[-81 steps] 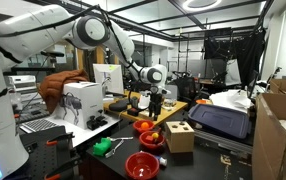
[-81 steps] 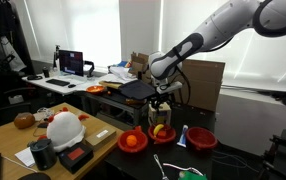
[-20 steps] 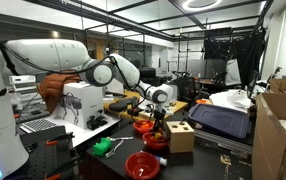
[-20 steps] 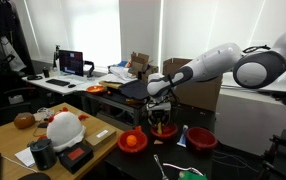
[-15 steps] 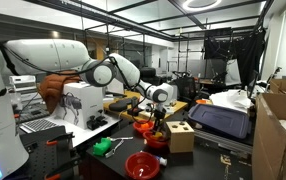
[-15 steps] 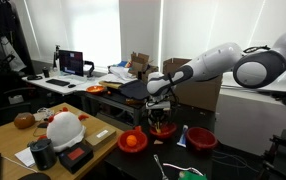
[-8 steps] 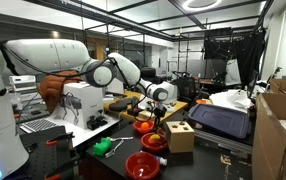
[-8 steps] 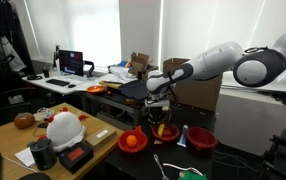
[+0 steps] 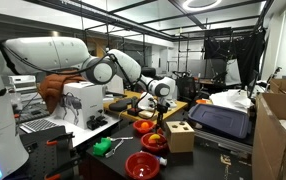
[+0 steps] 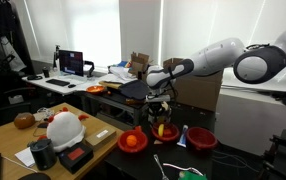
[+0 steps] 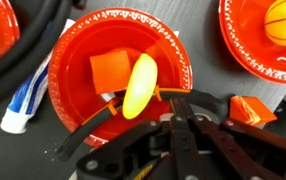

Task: Pick up the banana plush toy and put it on the table

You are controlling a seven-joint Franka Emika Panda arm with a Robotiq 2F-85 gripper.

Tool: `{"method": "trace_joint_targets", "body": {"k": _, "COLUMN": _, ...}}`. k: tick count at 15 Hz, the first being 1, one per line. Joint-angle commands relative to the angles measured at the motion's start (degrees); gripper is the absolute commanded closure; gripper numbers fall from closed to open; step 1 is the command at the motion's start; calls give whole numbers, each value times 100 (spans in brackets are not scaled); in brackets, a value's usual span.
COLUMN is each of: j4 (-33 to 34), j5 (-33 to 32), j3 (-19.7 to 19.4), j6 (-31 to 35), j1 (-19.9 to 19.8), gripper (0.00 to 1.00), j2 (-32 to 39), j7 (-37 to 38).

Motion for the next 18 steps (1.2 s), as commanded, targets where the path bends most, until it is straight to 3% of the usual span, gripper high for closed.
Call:
{"method": "trace_joint_targets", "body": {"k": 1, "j4": -230, "j5": -179, "j3": -186, "j6": -201, "j1": -10, "gripper": 99, "j2": -314, "j7": -16}}
{"method": "trace_joint_targets", "body": {"k": 2, "j4": -254, "j5": -206, "j3": -225, "j6": -276, "j1": -25, "gripper": 99, "j2": -352, "j7": -48}}
{"method": "trace_joint_targets", "body": {"k": 3, "j4": -272, "j5": -266, "j3": -285, "j6": -333, "j1": -18, "gripper": 82, "j2": -377, "j7": -31}}
{"method": "trace_joint_targets", "body": {"k": 4, "j4": -303, "j5": -285, "j3": -285, "j6": -446, "j1": -48, "gripper": 71, "j2": -413, "j7": -118}}
{"method": "trace_joint_targets", "body": {"k": 9, "j4": -339, "j5": -286, "j3": -288, "j6": -982, "j1": -114, "gripper": 35, "j2": -505, "j7": -329}}
{"method": "trace_joint_targets", "body": {"k": 14, "j4": -304, "j5": -274, "j3": -297, "j6": -943, "j1": -183, "gripper": 1, "j2": -450, "j7": -580}}
{"method": "trace_joint_targets", "body": {"k": 18, "j4": -358, "j5": -274, "j3": -298, "j6": -871, "j1": -219, "gripper": 0, "j2": -365, "j7": -641}}
